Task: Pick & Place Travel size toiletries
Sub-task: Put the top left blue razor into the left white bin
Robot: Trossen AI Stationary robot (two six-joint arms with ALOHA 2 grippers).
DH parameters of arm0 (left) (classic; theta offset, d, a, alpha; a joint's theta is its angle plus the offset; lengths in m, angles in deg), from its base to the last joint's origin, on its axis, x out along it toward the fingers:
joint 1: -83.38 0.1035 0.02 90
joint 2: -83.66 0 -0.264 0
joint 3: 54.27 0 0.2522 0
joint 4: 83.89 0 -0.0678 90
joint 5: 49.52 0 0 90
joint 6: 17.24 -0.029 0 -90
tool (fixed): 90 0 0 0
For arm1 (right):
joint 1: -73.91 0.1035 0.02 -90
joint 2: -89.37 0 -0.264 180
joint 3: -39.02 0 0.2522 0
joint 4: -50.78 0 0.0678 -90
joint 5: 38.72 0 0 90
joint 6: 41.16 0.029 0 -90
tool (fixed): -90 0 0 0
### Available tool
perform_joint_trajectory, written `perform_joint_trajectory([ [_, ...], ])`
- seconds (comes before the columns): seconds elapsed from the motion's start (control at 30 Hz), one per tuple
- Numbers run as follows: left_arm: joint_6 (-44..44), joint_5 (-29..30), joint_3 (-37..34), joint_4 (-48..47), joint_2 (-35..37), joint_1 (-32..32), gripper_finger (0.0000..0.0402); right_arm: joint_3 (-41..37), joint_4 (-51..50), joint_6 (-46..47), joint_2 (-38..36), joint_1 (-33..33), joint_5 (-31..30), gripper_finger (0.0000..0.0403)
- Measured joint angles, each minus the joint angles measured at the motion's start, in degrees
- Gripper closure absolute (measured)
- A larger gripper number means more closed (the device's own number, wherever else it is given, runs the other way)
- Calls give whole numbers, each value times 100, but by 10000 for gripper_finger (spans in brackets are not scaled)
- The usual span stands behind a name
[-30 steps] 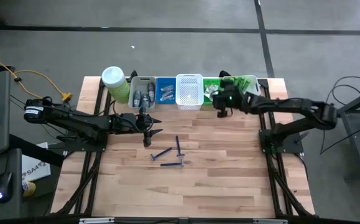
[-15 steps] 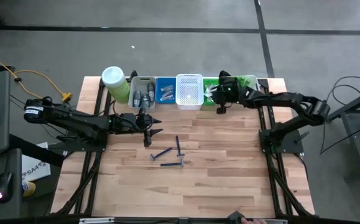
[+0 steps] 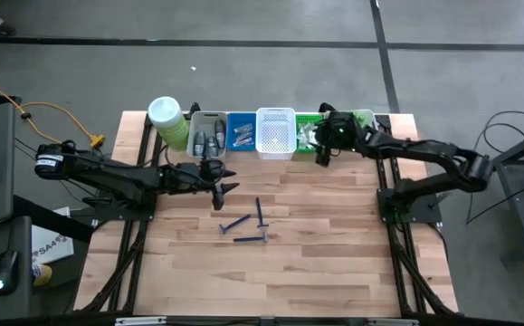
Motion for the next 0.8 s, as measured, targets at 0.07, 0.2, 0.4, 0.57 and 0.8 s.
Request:
perform_joint_trajectory([
  [0.07, 134, 12, 188, -382, -2, 0, 216, 0, -259, 299, -278, 113, 126, 196],
  [0.2, 440, 145, 677, -1538, -29, -2, 216, 0, -748, 658, -780, 360, 280, 203],
  [0.4, 1035, 175, 1240, -2984, -37, -2, 216, 0, -1021, 841, -1290, 722, 418, 209],
  [0.57, 1832, 84, 1375, -3616, -74, -108, 216, 0, -1150, 811, -1384, 912, 398, 210],
  [0.8, 2818, 32, 1376, -3916, -278, -500, 216, 0, -1178, 832, -1386, 923, 426, 210],
])
